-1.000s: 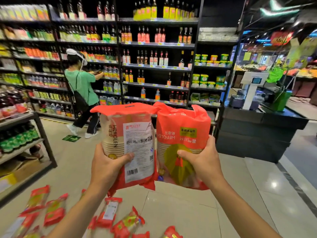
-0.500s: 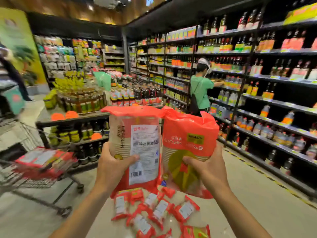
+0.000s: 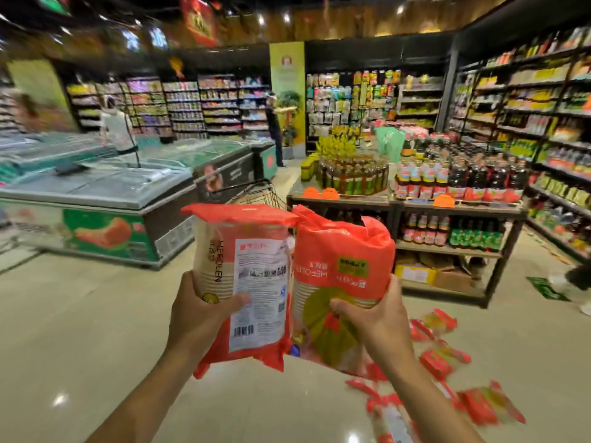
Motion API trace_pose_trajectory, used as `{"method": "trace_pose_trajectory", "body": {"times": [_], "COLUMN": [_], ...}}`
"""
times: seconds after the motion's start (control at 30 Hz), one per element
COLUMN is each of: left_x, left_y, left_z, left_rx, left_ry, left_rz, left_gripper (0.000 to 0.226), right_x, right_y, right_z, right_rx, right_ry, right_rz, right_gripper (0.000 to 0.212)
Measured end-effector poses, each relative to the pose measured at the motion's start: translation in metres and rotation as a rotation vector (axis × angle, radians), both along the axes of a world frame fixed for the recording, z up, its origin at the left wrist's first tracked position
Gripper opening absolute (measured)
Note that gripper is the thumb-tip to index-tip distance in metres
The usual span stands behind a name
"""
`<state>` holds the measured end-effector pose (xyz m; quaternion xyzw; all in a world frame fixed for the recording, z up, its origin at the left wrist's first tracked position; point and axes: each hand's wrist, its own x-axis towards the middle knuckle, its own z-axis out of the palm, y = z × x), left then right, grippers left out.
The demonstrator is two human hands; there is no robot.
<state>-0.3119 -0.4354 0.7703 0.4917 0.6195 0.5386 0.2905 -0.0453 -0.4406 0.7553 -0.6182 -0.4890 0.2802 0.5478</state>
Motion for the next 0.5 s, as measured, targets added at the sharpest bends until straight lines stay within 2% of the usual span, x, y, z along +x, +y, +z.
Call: {"method": "trace_pose_trajectory", "body": {"times": [0.23, 0.5], "left_x": [-0.100, -0.211], "left_y": [0.021, 0.073], "left_z": [-0.010, -0.008], "left_rx": [0.035, 0.062], "left_ry": [-0.034, -0.056], "left_rz": [0.119, 0.153], "left_gripper": [0.068, 0.062], "right_x": [-0.100, -0.215], "right_y": [0.054, 0.121], "right_z": [0.011, 0.014], "right_rx": [-0.010, 0.031], "right_ry": [-0.064, -0.048], "right_rz": [0.146, 0.193], "right_gripper": [0.081, 0.086]}}
